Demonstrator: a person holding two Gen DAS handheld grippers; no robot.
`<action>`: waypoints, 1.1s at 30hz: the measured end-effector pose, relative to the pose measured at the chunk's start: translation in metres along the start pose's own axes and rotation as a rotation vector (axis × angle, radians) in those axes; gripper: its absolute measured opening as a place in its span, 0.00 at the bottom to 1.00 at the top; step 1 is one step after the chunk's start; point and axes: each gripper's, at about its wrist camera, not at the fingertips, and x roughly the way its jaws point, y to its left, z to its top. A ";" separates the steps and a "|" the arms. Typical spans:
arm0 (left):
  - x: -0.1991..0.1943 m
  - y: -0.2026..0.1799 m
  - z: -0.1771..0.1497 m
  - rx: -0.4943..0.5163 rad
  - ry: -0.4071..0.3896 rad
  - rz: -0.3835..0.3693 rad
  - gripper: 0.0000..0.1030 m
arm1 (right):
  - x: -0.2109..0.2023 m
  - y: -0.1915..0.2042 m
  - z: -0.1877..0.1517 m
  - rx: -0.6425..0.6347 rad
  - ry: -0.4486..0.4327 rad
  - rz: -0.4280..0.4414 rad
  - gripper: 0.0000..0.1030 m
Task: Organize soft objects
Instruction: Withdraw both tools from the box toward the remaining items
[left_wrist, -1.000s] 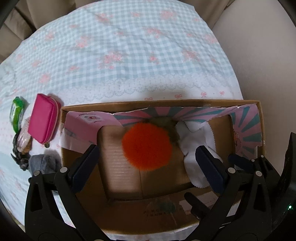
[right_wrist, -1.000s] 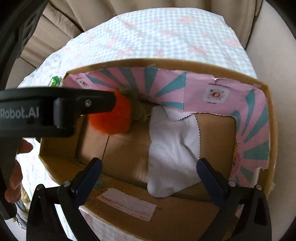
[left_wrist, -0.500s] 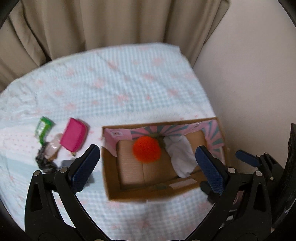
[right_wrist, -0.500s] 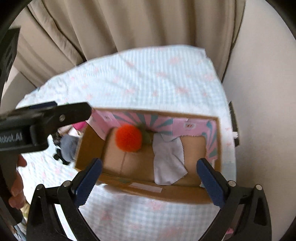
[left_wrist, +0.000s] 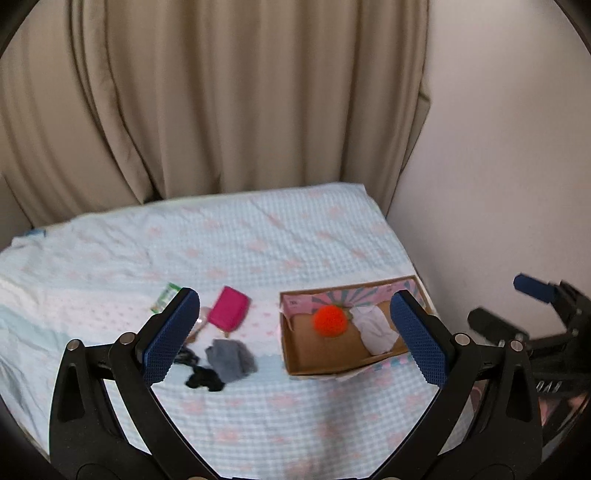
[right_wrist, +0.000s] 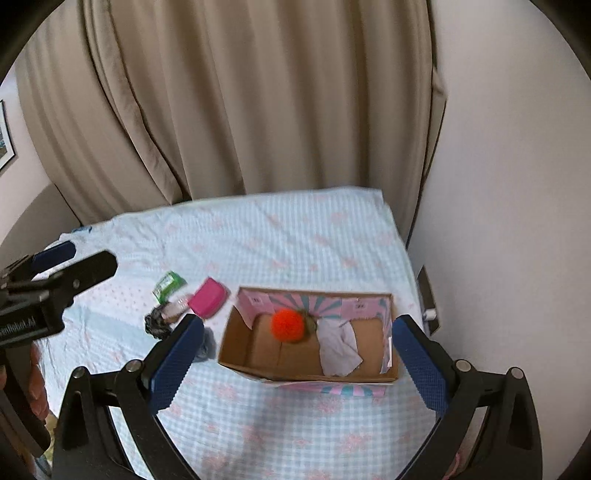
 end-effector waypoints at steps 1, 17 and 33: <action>-0.011 0.003 -0.003 0.003 -0.018 0.001 1.00 | -0.010 0.006 0.000 -0.002 -0.017 -0.004 0.99; -0.136 0.112 -0.066 -0.016 -0.147 0.044 1.00 | -0.098 0.087 -0.043 0.018 -0.200 -0.033 0.99; -0.106 0.282 -0.079 -0.019 -0.077 -0.033 1.00 | -0.040 0.215 -0.049 0.117 -0.158 -0.059 0.99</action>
